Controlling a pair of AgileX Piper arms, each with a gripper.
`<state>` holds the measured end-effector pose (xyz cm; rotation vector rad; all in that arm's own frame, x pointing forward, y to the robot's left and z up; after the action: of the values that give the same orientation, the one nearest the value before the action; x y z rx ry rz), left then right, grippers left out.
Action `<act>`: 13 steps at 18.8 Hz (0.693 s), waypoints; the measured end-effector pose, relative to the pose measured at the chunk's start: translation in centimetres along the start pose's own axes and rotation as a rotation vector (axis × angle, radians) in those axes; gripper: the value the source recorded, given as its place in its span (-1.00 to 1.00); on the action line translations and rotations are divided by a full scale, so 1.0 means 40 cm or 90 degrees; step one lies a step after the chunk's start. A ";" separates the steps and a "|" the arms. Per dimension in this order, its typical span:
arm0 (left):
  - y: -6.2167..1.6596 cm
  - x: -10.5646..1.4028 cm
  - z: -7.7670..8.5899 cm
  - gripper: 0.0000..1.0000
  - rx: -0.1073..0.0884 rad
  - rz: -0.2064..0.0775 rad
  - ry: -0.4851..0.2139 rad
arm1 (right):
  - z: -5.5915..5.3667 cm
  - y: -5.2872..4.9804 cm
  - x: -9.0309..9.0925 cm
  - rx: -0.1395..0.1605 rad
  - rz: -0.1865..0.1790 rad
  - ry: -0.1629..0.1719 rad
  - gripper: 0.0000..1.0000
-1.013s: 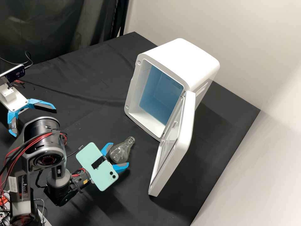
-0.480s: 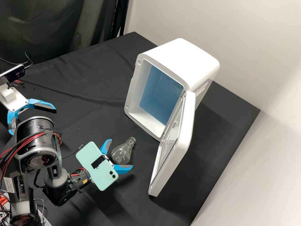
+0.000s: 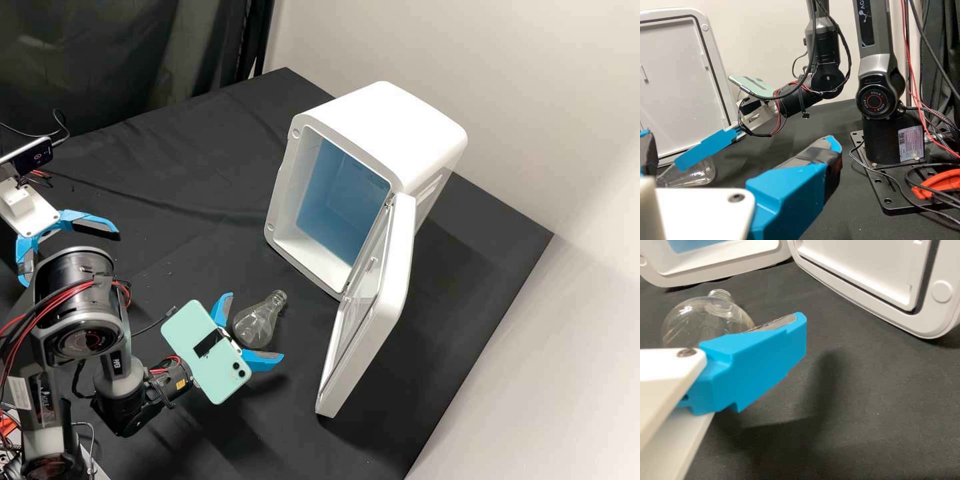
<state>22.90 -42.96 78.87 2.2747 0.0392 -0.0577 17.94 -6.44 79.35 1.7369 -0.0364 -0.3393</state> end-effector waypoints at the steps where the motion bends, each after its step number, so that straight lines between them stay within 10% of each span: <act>1: 0.000 0.000 0.000 1.00 0.000 0.000 0.000 | 0.000 0.000 0.000 0.000 -0.001 0.000 1.00; 13: 0.000 0.000 0.000 1.00 0.000 0.000 0.000 | -0.012 -0.001 0.009 0.003 0.012 0.005 1.00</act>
<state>22.90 -42.96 78.87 2.2747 0.0392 -0.0577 18.41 -6.04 79.32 1.7415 -0.0488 -0.3191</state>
